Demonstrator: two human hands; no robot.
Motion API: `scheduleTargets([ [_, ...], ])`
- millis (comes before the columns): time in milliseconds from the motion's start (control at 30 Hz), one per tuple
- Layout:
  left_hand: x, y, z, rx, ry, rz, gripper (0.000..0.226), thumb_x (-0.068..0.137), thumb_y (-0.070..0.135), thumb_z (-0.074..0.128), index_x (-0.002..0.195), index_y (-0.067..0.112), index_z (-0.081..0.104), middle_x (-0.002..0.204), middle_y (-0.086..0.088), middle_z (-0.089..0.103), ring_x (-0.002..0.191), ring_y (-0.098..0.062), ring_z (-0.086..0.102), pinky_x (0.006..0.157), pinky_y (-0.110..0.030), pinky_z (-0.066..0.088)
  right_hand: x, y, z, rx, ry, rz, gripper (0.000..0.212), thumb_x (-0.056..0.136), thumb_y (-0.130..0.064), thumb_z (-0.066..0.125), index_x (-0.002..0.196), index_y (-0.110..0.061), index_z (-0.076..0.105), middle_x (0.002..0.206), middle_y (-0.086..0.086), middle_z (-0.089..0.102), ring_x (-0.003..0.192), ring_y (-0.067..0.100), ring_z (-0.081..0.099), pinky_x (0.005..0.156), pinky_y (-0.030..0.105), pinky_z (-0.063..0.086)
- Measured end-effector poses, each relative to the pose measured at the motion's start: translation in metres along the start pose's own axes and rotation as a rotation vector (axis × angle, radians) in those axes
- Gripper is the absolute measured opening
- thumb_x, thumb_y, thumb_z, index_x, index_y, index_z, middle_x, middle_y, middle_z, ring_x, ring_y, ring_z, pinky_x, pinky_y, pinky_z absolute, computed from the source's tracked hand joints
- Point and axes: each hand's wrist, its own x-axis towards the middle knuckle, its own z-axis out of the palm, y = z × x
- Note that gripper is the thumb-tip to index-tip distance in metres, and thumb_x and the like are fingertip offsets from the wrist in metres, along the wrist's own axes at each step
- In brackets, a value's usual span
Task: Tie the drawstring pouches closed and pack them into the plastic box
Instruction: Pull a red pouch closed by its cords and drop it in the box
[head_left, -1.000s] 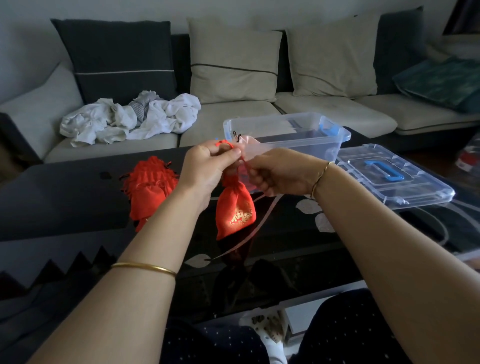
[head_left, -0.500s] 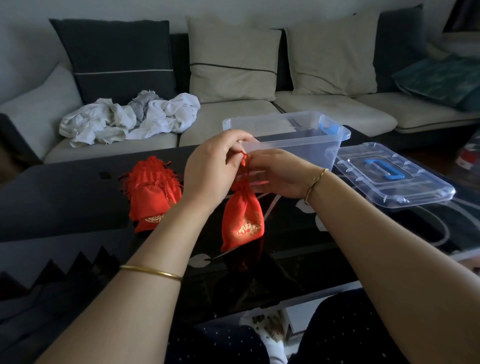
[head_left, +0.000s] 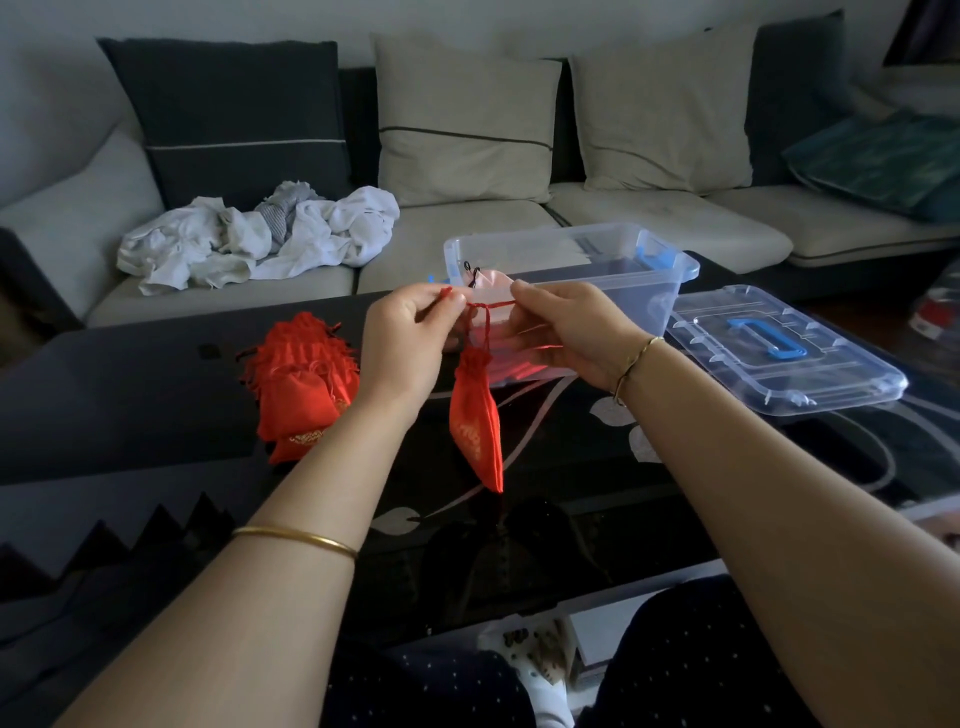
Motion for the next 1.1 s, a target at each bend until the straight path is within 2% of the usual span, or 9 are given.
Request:
scheduleTargets([
  [100, 0.001, -0.002, -0.001, 0.003, 0.038, -0.121, 0.024, 0.097, 0.019, 0.047, 0.083, 0.015, 0.066, 0.077, 0.002, 0.068, 0.066, -0.006, 0.064, 0.059, -0.019, 0.051, 0.0, -0.001, 0.002, 0.116, 0.074, 0.036, 0.037, 0.095, -0.03, 0.051, 0.064, -0.011, 0.053, 0.073, 0.005, 0.063, 0.059, 0.013, 0.058, 0.056, 0.022, 0.047],
  [233, 0.003, -0.006, 0.0, 0.044, 0.098, -0.31, 0.033, 0.098, 0.023, 0.042, 0.071, 0.011, 0.057, 0.074, -0.001, 0.064, 0.071, -0.016, 0.059, 0.062, -0.026, 0.047, 0.003, 0.001, 0.004, 0.533, 0.035, 0.115, 0.038, 0.095, -0.023, 0.049, 0.059, -0.011, 0.045, 0.075, 0.006, 0.062, 0.051, 0.01, 0.057, 0.051, 0.021, 0.048],
  [333, 0.004, 0.0, 0.003, -0.192, 0.138, -0.519, 0.036, 0.097, 0.021, 0.041, 0.062, 0.013, 0.048, 0.072, -0.001, 0.066, 0.075, -0.017, 0.063, 0.067, -0.028, 0.047, 0.006, 0.007, 0.005, 0.807, -0.054, 0.155, 0.04, 0.096, -0.024, 0.045, 0.058, -0.012, 0.046, 0.077, 0.007, 0.068, 0.055, 0.01, 0.062, 0.051, 0.019, 0.051],
  [467, 0.003, 0.009, 0.006, -0.704, 0.109, -0.578, 0.038, 0.099, 0.018, 0.036, 0.06, 0.016, 0.037, 0.06, 0.002, 0.067, 0.066, -0.013, 0.067, 0.068, -0.027, 0.048, 0.007, 0.011, 0.007, 0.684, -0.008, 0.204, 0.038, 0.096, -0.029, 0.046, 0.061, -0.015, 0.045, 0.055, -0.001, 0.056, 0.046, 0.009, 0.054, 0.046, 0.018, 0.046],
  [600, 0.011, 0.009, -0.001, -0.941, 0.223, -0.607, 0.038, 0.098, 0.016, 0.035, 0.061, 0.014, 0.035, 0.041, 0.002, 0.043, 0.038, -0.012, 0.046, 0.065, -0.031, 0.054, 0.009, 0.019, -0.005, 0.559, 0.072, 0.267, 0.037, 0.097, -0.026, 0.045, 0.061, -0.017, 0.041, 0.052, -0.002, 0.047, 0.043, 0.008, 0.043, 0.043, 0.018, 0.04],
  [700, 0.01, 0.012, 0.005, -0.863, 0.198, -0.625, 0.036, 0.097, 0.013, 0.036, 0.061, 0.013, 0.035, 0.044, 0.001, 0.038, 0.04, -0.012, 0.035, 0.053, -0.027, 0.054, 0.009, 0.022, -0.009, 0.444, 0.141, 0.256, 0.037, 0.096, -0.024, 0.047, 0.061, -0.016, 0.041, 0.055, 0.0, 0.046, 0.046, 0.01, 0.042, 0.044, 0.019, 0.039],
  [833, 0.005, 0.008, 0.008, -0.375, -0.008, -0.518, 0.033, 0.097, 0.018, 0.047, 0.067, 0.008, 0.054, 0.056, -0.001, 0.047, 0.045, -0.01, 0.043, 0.049, -0.025, 0.051, 0.007, 0.012, -0.005, 0.377, 0.183, 0.138, 0.034, 0.095, -0.024, 0.051, 0.063, -0.012, 0.05, 0.056, 0.003, 0.056, 0.046, 0.012, 0.049, 0.047, 0.021, 0.043],
  [967, 0.002, 0.005, 0.002, -0.046, -0.265, -0.335, 0.022, 0.089, 0.024, 0.063, 0.074, 0.008, 0.066, 0.065, -0.006, 0.057, 0.056, -0.012, 0.052, 0.059, -0.026, 0.049, 0.002, -0.003, 0.004, 0.31, 0.084, -0.009, 0.032, 0.095, -0.026, 0.051, 0.068, -0.009, 0.054, 0.072, 0.007, 0.068, 0.047, 0.01, 0.051, 0.045, 0.019, 0.043],
  [1100, 0.002, 0.007, 0.003, 0.053, -0.312, -0.259, 0.013, 0.086, 0.02, 0.067, 0.074, 0.013, 0.068, 0.062, -0.004, 0.057, 0.055, -0.012, 0.051, 0.06, -0.027, 0.047, 0.002, -0.01, 0.017, 0.121, 0.083, -0.096, 0.035, 0.095, -0.031, 0.051, 0.069, -0.009, 0.059, 0.079, 0.009, 0.064, 0.048, 0.011, 0.046, 0.047, 0.022, 0.039],
])
